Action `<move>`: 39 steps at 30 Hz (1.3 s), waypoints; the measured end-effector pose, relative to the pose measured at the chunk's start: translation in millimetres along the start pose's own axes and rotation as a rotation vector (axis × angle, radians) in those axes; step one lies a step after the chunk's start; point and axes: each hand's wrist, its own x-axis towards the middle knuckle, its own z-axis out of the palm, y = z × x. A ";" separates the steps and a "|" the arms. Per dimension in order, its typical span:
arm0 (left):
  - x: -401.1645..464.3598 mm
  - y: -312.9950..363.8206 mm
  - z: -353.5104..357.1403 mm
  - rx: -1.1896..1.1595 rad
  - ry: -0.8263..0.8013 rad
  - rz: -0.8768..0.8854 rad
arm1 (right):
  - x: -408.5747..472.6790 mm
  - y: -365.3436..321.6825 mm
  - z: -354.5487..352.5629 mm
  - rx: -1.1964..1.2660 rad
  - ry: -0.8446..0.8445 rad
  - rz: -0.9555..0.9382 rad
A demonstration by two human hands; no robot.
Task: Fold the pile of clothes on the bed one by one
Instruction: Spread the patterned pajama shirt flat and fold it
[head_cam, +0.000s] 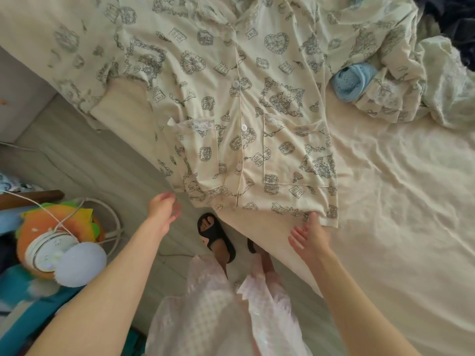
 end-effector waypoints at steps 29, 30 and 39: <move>3.5 18.9 -61.8 -0.072 0.230 0.308 | -1.5 -14.5 11.9 0.613 -0.111 0.024; 1.7 18.8 -58.0 -0.042 0.194 0.328 | -0.2 -15.3 12.7 0.609 -0.103 0.016; -20.9 3.2 -65.3 0.426 0.264 0.750 | -10.5 10.7 20.4 0.140 0.013 -0.027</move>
